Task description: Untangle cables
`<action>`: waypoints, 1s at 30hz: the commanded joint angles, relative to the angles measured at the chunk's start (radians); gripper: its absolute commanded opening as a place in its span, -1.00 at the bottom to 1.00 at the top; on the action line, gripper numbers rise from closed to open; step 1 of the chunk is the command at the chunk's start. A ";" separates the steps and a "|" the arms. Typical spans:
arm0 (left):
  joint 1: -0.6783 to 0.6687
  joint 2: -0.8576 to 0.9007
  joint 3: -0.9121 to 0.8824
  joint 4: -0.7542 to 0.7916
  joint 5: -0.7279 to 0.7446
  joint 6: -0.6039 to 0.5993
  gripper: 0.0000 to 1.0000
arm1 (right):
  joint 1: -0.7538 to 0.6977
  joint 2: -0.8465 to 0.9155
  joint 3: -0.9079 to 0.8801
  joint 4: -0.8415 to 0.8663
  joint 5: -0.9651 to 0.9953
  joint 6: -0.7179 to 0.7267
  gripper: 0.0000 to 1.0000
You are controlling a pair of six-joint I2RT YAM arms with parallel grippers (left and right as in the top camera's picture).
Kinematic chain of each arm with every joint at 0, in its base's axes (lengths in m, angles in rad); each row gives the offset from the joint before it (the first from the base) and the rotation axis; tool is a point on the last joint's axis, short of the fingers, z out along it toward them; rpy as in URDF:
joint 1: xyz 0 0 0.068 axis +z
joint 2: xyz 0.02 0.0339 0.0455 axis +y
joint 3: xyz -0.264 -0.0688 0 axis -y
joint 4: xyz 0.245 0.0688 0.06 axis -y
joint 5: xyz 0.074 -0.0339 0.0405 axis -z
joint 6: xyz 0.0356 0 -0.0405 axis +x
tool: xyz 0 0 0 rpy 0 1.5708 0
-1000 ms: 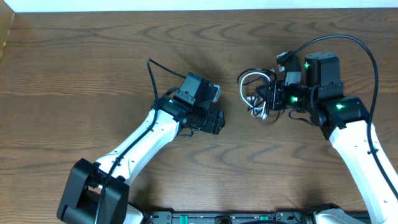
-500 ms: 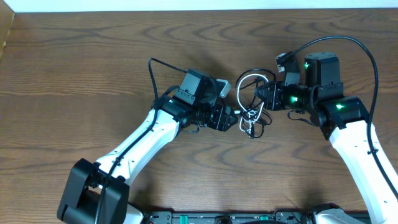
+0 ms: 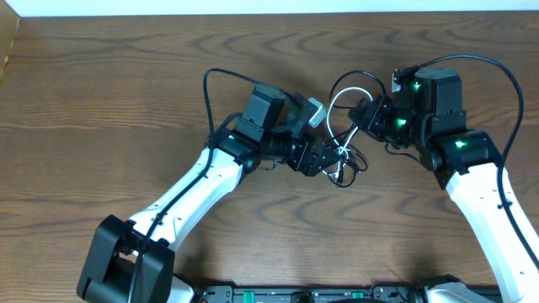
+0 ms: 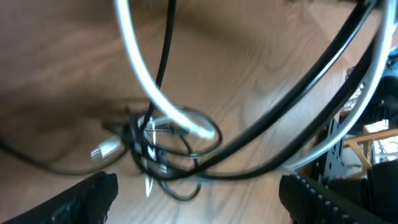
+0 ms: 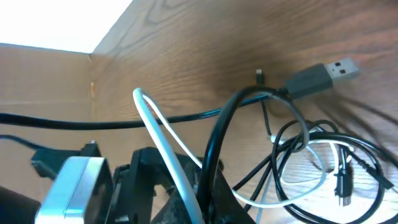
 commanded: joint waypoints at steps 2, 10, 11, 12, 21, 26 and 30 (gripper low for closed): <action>-0.001 -0.029 -0.002 0.088 0.023 0.023 0.76 | -0.003 -0.002 0.004 0.006 -0.042 0.117 -0.98; -0.034 -0.029 -0.002 0.095 -0.017 0.019 0.04 | -0.003 -0.002 0.004 0.081 -0.078 0.122 -0.98; -0.034 -0.029 -0.002 0.087 -0.029 0.019 -0.11 | -0.003 -0.002 0.004 0.081 -0.078 0.122 -0.98; -0.034 -0.029 -0.002 0.057 -0.073 0.019 -0.35 | -0.003 -0.002 0.004 0.081 -0.078 0.122 -0.98; -0.033 -0.029 -0.002 -0.037 -0.125 0.020 -0.85 | -0.004 -0.002 0.004 0.064 -0.069 0.077 -0.98; -0.033 -0.029 -0.002 -0.055 -0.128 0.020 -0.85 | -0.004 -0.002 0.004 0.008 -0.015 0.057 -0.98; -0.033 -0.029 -0.002 -0.060 -0.127 0.020 -0.85 | -0.004 -0.002 0.004 -0.035 0.056 0.016 -0.59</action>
